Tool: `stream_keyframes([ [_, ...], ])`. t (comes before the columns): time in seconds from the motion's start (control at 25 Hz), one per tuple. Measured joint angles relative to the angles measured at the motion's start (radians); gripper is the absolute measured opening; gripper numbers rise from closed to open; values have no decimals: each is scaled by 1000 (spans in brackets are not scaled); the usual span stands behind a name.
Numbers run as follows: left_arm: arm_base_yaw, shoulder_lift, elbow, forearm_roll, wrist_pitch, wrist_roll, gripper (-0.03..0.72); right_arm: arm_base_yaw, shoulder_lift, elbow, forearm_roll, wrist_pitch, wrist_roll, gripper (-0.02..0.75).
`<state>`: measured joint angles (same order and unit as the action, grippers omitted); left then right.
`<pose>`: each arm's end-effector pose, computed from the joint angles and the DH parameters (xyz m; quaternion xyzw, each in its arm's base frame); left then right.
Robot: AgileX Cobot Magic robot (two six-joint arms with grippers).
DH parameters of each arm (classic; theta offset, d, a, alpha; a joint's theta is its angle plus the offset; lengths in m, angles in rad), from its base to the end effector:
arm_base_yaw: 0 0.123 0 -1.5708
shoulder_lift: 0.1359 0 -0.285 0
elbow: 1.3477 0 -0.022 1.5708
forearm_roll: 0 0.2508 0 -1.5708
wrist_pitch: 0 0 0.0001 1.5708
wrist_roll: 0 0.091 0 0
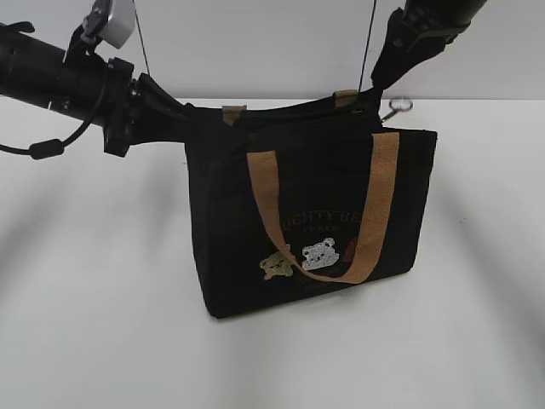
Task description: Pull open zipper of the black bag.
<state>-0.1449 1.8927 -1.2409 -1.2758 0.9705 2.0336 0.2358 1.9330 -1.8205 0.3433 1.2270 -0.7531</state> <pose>0.3669 -0.1262 0.2171 0.5602 0.6623 -0.2800 0.4113 0.3977 0.1252 0.3076 -0.4341 0.8712 0.1224 0.1940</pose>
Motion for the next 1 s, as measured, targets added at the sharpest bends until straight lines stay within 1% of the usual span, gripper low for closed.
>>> stream_keyframes([
  [0.04,0,-3,0,4,-9,-31,193,0,0,0,8,0,0,228],
  [0.08,0,-10,0,12,-22,-68,272,0,-1,0,15,0,1,306],
  [0.16,1,-36,0,23,-49,-130,421,0,-7,0,18,0,12,417],
  [0.24,1,-81,0,31,-85,-202,501,0,-22,0,18,0,18,470],
  [0.28,1,-103,0,38,-110,-243,520,0,-33,0,17,0,18,482],
  [0.32,1,-133,0,54,-132,-283,530,0,-45,0,16,-1,19,487],
  [0.4,1,-190,0,117,-174,-407,543,0,-77,0,12,-1,20,495],
  [0.48,1,-246,0,233,-218,-558,546,-3,-112,0,1,-1,35,495],
  [0.56,1,-292,0,376,-262,-773,547,-10,-147,0,-27,-1,84,496],
  [0.6,1,-315,0,469,-278,-873,547,-15,-165,-1,-54,-1,134,497],
  [0.68,2,-354,0,649,-298,-1123,540,-32,-199,-5,-121,-1,216,498],
  [0.72,4,-373,0,746,-299,-1253,531,-45,-213,-4,-151,-1,255,498],
  [0.8,15,-409,0,915,-287,-1467,512,-76,-246,-4,-214,-1,310,499],
  [0.84,23,-422,0,968,-268,-1557,505,-91,-260,-4,-230,-1,326,499],
  [0.92,42,-453,0,1057,-218,-1685,498,-133,-296,-4,-247,0,350,500],
  [1.0,63,-478,0,1103,-149,-1792,494,-170,-331,-4,-252,0,369,500],
])
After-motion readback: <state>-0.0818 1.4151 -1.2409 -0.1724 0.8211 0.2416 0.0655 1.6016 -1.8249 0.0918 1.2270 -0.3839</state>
